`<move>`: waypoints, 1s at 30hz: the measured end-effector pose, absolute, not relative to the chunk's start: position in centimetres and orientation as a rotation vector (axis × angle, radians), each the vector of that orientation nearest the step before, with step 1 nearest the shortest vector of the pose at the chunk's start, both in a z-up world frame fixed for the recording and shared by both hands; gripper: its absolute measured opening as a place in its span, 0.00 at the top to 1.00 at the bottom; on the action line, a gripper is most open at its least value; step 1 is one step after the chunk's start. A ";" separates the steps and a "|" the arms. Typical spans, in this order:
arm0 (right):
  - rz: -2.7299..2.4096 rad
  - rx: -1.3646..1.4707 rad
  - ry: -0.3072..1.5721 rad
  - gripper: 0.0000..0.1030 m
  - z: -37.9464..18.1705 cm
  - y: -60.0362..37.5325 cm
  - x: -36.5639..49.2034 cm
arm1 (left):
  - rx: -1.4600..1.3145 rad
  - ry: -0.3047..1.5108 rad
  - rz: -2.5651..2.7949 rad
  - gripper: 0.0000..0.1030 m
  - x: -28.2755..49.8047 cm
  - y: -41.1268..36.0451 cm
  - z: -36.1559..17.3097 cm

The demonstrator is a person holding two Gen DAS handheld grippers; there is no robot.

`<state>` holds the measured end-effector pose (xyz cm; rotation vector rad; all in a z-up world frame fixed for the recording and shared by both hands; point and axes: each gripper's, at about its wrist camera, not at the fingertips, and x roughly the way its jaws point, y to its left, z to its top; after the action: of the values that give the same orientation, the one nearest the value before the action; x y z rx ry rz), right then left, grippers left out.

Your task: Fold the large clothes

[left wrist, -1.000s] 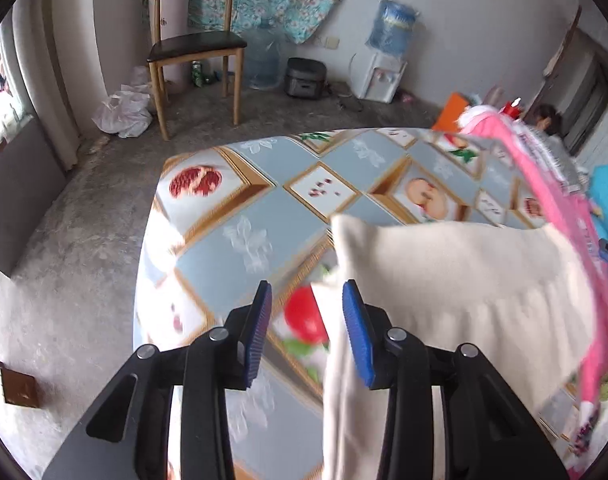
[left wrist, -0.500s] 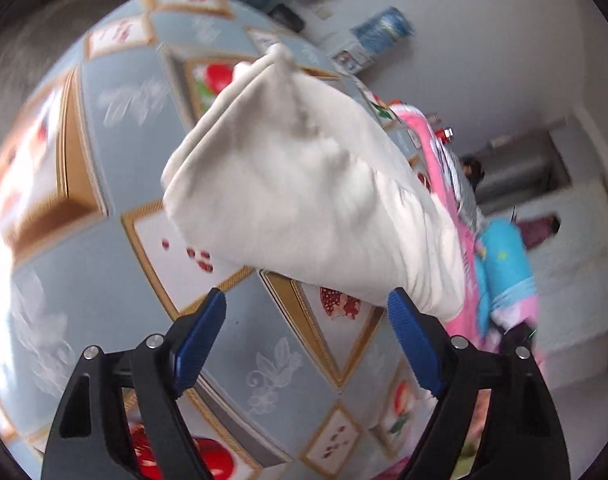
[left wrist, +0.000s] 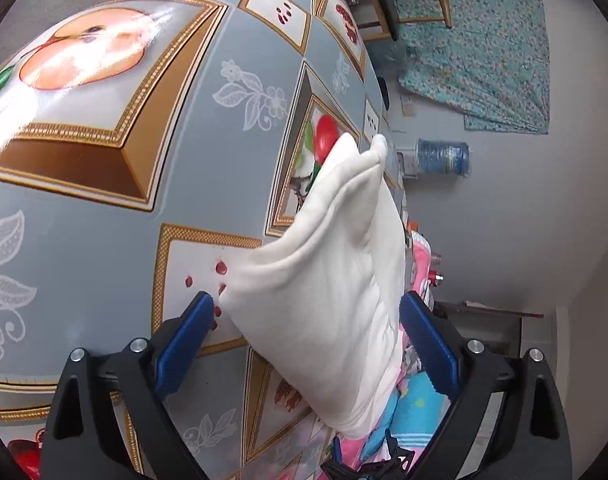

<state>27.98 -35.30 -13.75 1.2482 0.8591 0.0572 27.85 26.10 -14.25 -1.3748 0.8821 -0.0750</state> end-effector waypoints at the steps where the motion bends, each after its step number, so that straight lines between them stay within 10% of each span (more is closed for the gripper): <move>1: 0.043 1.251 0.847 0.10 -13.9 -35.1 28.5 | -1.359 0.869 -0.043 0.11 27.9 26.0 -14.0; 8: -0.088 1.253 0.761 0.16 -13.6 -34.8 29.5 | -1.092 0.872 0.171 0.63 29.1 23.7 -12.8; 12: -0.139 1.238 0.747 0.38 -13.7 -34.9 30.1 | -0.812 0.835 0.174 0.83 29.5 21.8 -11.7; 14: -0.138 1.198 0.765 0.65 -13.9 -35.1 30.2 | -0.699 0.815 0.159 0.86 29.2 21.2 -11.3; 17: -0.086 1.144 0.778 0.75 -14.3 -35.4 30.4 | -0.631 0.795 0.127 0.87 28.8 21.3 -10.9; 30: 0.121 1.016 0.808 0.80 -12.3 -33.3 30.6 | -0.561 0.740 0.112 0.88 25.1 23.0 -8.8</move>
<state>30.56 -33.35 -12.33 1.0160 0.8082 0.1207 25.08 23.04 -8.79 -0.5614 0.7397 0.1120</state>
